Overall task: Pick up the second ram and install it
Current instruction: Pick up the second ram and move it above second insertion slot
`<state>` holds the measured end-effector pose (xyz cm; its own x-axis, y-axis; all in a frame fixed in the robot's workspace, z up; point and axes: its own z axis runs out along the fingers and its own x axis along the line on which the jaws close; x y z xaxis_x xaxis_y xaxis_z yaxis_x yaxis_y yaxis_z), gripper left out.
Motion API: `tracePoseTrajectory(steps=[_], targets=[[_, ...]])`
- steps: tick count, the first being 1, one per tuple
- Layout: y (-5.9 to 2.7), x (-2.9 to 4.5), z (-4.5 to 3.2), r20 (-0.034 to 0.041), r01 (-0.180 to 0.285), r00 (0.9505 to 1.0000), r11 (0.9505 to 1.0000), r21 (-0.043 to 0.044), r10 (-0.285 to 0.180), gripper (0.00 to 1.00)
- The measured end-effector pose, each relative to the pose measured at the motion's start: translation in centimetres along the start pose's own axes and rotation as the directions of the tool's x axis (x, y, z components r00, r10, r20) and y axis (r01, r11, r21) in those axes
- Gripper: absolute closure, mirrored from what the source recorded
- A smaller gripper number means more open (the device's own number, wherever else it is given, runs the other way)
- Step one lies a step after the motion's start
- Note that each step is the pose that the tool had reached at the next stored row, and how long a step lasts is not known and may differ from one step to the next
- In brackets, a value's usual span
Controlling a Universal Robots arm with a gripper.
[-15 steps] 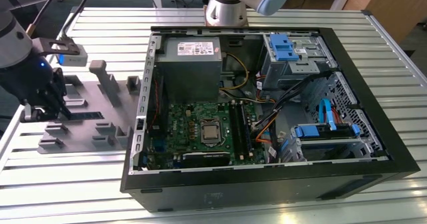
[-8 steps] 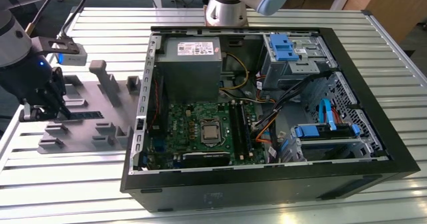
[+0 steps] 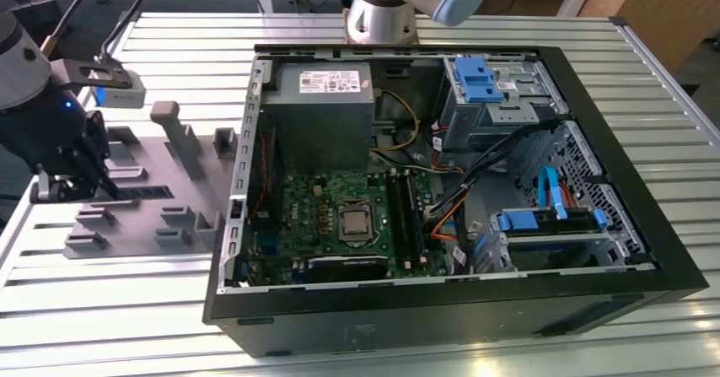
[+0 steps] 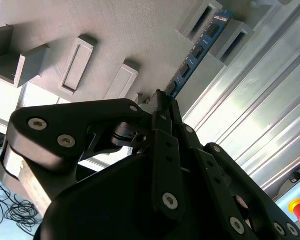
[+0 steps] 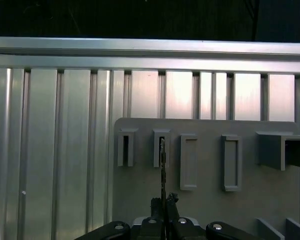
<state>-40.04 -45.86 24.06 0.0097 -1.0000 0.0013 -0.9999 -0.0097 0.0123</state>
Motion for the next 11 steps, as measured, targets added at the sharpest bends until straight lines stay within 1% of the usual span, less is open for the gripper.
tracePoseTrajectory(steps=[11], targets=[[0.0,0.0,-0.6,0.0001,0.0,1.0,1.0,0.0001,0.0,0.86]])
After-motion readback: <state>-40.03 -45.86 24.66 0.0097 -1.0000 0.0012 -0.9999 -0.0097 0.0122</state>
